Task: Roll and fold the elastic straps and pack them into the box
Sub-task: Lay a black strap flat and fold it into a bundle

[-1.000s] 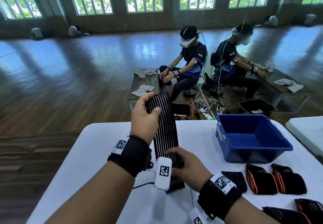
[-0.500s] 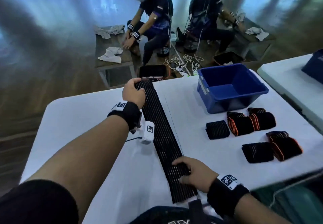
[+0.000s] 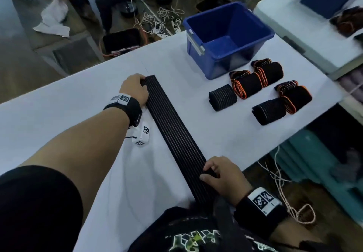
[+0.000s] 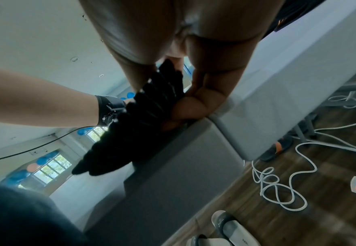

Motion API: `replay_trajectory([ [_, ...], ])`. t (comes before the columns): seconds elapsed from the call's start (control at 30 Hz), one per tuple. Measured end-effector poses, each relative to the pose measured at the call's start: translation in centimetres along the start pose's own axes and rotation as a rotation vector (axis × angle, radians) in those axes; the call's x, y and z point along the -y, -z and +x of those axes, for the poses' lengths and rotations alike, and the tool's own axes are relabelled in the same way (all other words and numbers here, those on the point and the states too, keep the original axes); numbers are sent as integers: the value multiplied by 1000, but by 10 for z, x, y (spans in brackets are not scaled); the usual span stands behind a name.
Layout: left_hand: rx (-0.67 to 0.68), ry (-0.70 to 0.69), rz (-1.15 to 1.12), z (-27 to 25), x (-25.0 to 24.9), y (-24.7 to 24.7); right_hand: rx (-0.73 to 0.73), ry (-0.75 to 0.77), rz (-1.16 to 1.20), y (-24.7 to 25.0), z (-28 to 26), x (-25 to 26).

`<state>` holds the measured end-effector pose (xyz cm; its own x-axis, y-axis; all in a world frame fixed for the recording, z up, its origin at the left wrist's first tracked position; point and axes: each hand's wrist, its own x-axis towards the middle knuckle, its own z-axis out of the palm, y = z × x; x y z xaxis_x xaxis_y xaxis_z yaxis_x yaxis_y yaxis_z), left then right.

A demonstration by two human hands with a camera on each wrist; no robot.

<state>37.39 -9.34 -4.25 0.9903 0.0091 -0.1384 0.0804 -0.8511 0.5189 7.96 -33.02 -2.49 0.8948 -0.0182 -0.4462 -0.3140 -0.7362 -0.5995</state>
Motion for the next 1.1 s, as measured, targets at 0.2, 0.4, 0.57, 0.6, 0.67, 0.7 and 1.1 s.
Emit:
replay_trajectory([
  [0.2, 51, -32, 284, 13, 4, 7, 14, 11, -27, 0, -1, 1],
  [0.4, 95, -32, 278, 3, 1, 18, 121, 111, -53, 5, 1, -3],
  [0.57, 18, -137, 123, -43, -14, 33, 314, 202, -82, 19, 8, 0],
  [0.6, 35, -173, 100, -59, -18, 33, 342, 220, -89, 22, 11, 1],
  [0.67, 93, -249, 76, -94, -25, 32, 400, 236, -99, 26, 15, 1],
  [0.7, 127, -276, 58, -115, -28, 31, 437, 244, -113, 27, 18, -1],
  [1.1, 541, -249, -66, -310, -18, -26, 459, 413, -138, 34, 28, -15],
])
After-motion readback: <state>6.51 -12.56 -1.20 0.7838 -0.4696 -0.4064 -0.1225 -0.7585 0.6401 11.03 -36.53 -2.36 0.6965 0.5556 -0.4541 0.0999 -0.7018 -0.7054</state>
